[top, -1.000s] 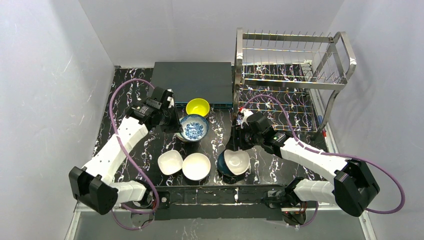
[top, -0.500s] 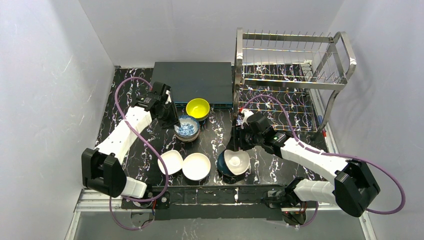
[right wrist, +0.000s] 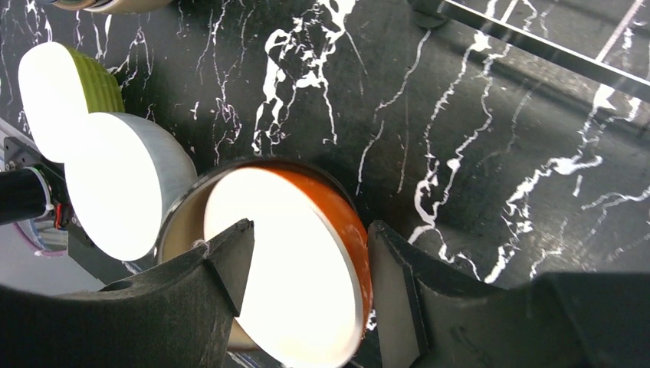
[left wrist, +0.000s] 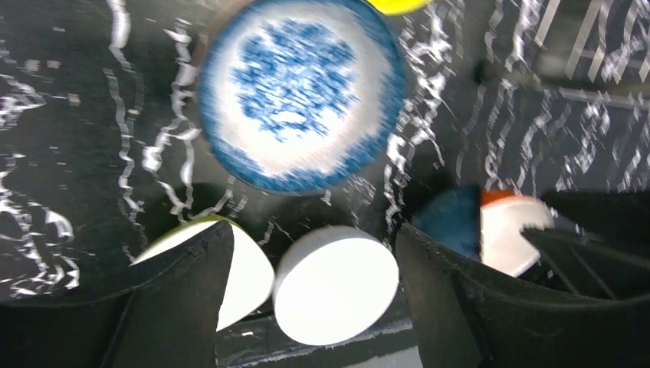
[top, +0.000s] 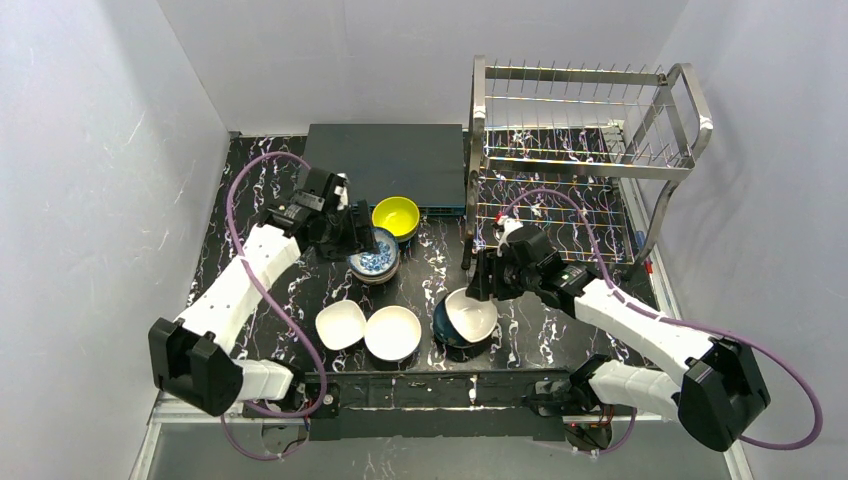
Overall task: Load the bowls into the dish rack
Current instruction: Place the bowl at the center of the board, then pick up the bowl from the center of the board.
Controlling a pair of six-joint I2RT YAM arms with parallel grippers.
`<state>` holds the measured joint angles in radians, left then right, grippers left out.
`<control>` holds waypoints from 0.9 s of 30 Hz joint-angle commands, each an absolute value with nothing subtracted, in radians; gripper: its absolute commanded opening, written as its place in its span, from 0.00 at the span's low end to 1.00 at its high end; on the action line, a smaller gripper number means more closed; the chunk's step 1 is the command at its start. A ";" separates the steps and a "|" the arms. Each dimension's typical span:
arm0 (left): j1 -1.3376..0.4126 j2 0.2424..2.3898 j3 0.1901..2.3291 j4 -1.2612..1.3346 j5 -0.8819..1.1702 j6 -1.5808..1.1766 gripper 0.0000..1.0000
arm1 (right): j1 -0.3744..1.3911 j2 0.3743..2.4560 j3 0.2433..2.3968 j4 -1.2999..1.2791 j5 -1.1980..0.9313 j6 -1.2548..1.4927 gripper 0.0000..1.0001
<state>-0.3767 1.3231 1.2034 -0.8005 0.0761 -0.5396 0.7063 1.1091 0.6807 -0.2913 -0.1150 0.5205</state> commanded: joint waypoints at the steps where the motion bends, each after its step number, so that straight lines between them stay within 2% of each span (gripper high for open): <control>1: -0.516 1.266 1.217 -0.841 0.122 -0.588 0.77 | 0.675 1.057 0.701 -0.380 -0.126 0.520 0.65; 10: -0.803 1.382 1.211 -0.807 0.093 -0.718 0.85 | 0.654 1.025 0.639 -0.440 -0.123 0.530 0.64; 17: -0.847 1.507 1.275 -0.788 0.102 -0.723 0.90 | 0.653 1.072 0.599 -0.335 -0.185 0.544 0.60; 20: -0.853 1.543 1.290 -0.772 0.126 -0.724 0.89 | 0.652 1.092 0.596 -0.313 -0.201 0.546 0.57; 23: -0.865 1.563 1.276 -0.732 0.171 -0.734 0.86 | 0.652 1.099 0.603 -0.298 -0.203 0.550 0.48; 27: -0.874 1.570 1.222 -0.657 0.242 -0.767 0.78 | 0.652 1.097 0.615 -0.289 -0.200 0.554 0.40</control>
